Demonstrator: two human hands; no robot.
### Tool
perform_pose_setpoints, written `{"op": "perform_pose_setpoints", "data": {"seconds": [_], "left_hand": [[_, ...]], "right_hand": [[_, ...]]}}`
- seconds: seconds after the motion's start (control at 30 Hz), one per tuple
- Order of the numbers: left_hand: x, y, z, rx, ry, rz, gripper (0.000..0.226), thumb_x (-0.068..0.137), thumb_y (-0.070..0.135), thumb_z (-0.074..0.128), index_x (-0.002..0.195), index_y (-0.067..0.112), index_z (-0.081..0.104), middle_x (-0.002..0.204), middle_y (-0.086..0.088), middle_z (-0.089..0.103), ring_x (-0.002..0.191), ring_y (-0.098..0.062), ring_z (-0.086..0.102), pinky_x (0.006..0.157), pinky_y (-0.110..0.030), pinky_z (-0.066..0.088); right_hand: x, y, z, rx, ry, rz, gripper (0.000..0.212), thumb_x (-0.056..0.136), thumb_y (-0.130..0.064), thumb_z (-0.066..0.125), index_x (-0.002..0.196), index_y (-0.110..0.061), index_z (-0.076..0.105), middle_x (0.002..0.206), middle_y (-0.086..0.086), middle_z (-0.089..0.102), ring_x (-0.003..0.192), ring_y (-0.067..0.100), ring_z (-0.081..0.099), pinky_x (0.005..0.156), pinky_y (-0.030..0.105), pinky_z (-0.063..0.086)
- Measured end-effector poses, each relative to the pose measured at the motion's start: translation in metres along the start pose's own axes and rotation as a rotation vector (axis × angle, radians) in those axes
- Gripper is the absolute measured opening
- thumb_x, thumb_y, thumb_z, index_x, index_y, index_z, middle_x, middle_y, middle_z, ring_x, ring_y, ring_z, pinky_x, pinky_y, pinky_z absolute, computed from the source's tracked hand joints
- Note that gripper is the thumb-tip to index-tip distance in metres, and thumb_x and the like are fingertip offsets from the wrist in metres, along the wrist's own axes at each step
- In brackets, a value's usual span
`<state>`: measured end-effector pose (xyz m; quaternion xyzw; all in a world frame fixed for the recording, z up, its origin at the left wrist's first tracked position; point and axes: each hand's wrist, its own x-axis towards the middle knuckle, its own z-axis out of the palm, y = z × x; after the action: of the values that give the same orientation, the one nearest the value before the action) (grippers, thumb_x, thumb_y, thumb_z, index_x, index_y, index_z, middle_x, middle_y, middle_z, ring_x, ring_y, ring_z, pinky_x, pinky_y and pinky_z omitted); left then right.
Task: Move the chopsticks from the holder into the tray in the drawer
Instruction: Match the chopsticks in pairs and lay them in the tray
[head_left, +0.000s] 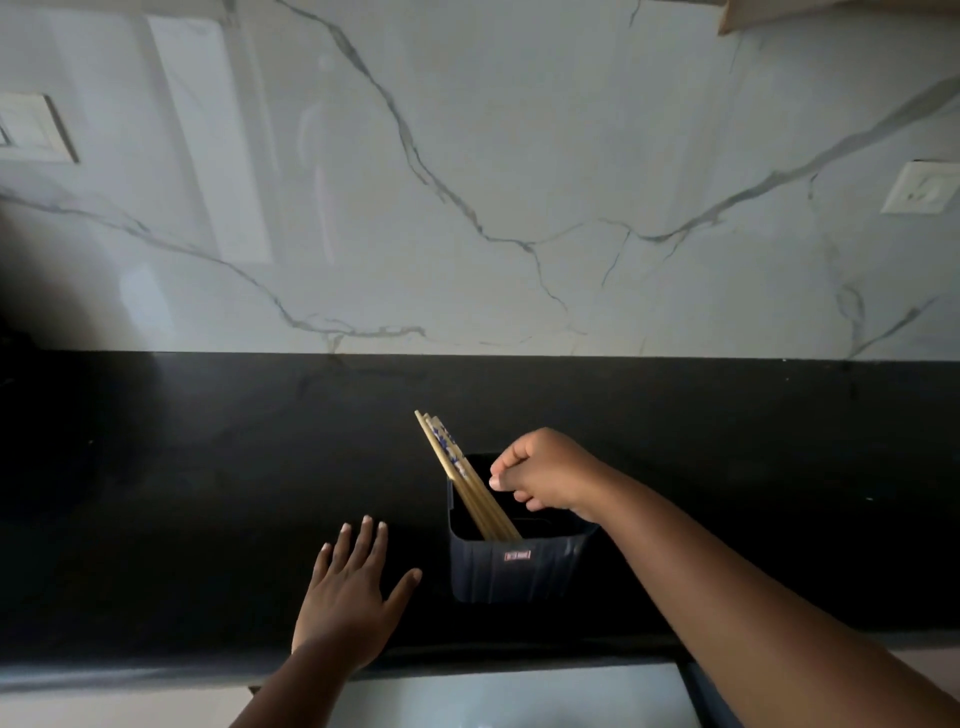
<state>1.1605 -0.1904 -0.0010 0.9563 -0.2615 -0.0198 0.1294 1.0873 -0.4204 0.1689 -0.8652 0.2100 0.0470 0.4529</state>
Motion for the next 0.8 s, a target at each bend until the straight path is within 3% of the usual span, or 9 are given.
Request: {"op": "perform_pose_setpoints", "data": {"seconds": [0.1,0.2,0.4,0.53,0.8], "left_hand": [[0.0,0.0,0.0,-0.002,0.008,-0.011,0.084,0.087,0.074,0.014,0.152,0.023,-0.003,0.158,0.007,-0.014,0.143,-0.012,-0.021,0.118,-0.033,-0.011],[0.0,0.0,0.0,-0.018,0.008,-0.022,0.085,0.087,0.075,0.015,0.152,0.024,-0.004,0.157,0.008,-0.015,0.143,-0.011,-0.022,0.117,-0.032,-0.011],[-0.001,0.001,-0.002,-0.037,0.009,-0.021,0.085,0.087,0.074,0.016,0.152,0.024,-0.004,0.157,0.009,-0.016,0.143,-0.011,-0.022,0.117,-0.032,-0.011],[0.0,0.001,-0.001,-0.037,0.001,-0.025,0.086,0.086,0.076,0.014,0.152,0.024,-0.004,0.156,0.01,-0.017,0.143,-0.011,-0.022,0.117,-0.031,-0.011],[0.0,0.001,-0.002,-0.044,0.01,-0.029,0.087,0.084,0.078,0.013,0.151,0.026,-0.005,0.156,0.011,-0.016,0.143,-0.01,-0.021,0.116,-0.031,-0.011]], "right_hand": [[0.021,0.008,0.01,-0.013,-0.035,0.057,0.019,0.085,-0.021,0.071,0.101,-0.013,0.07,0.102,0.007,0.068,0.094,0.02,0.064,0.08,0.035,0.056],[0.032,0.013,0.016,0.047,-0.107,0.07,0.02,0.086,-0.02,0.07,0.106,-0.017,0.07,0.103,0.004,0.07,0.097,0.019,0.065,0.085,0.036,0.056],[0.039,0.02,0.017,0.131,-0.119,0.084,0.005,0.082,-0.018,0.074,0.085,-0.022,0.072,0.074,-0.007,0.075,0.064,0.002,0.071,0.052,0.019,0.052],[0.037,0.02,0.016,0.132,-0.097,0.068,0.002,0.083,-0.022,0.073,0.082,-0.024,0.073,0.066,-0.013,0.073,0.058,-0.004,0.068,0.046,0.014,0.047],[0.033,0.026,0.014,0.088,-0.003,-0.005,0.003,0.084,-0.023,0.071,0.087,-0.022,0.072,0.084,-0.006,0.071,0.078,0.007,0.064,0.072,0.026,0.052]]}}
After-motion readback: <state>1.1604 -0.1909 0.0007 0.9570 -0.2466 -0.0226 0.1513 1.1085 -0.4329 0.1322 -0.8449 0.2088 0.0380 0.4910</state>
